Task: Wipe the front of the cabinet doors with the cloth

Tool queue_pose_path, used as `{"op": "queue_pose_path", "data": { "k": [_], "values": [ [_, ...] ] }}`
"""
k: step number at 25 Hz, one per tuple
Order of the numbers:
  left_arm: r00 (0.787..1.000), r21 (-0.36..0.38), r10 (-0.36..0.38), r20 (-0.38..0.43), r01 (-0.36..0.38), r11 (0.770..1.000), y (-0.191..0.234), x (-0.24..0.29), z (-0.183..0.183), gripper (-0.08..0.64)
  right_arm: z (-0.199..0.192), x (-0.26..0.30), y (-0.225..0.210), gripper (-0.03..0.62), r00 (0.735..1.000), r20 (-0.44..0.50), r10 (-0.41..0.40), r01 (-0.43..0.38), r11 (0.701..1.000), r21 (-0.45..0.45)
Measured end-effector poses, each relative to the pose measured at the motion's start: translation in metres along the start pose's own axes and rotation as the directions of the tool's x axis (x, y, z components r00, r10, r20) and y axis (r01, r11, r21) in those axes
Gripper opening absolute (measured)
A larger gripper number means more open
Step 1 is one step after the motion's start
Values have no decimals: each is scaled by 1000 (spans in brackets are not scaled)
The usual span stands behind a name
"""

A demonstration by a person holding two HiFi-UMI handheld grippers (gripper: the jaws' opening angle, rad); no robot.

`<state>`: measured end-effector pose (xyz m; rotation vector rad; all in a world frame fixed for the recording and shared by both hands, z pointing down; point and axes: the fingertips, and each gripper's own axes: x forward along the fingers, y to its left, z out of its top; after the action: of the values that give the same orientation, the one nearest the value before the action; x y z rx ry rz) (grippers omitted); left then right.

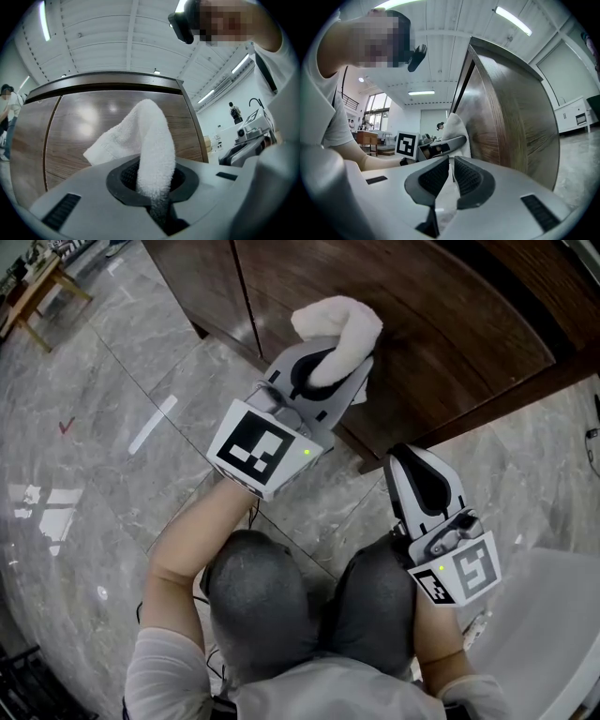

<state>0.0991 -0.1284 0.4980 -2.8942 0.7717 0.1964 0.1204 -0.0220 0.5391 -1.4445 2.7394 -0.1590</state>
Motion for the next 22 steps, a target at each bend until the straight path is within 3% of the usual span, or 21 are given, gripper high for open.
{"op": "queue_pose_path", "data": {
  "k": [9,16,22],
  "values": [
    [983,-24,-185,-4,185,982,-67,16,12,61,20,-24,-4,58,999,46,-3,1,999,44],
    [964,-60,-266,11,266,962,-91,20,14,61,19,-33,-8,58,998,42,-45,43,998,35],
    [959,-95,-283,27,285,954,-96,21,17,61,22,-40,-6,58,997,40,-71,70,997,23]
  ]
}}
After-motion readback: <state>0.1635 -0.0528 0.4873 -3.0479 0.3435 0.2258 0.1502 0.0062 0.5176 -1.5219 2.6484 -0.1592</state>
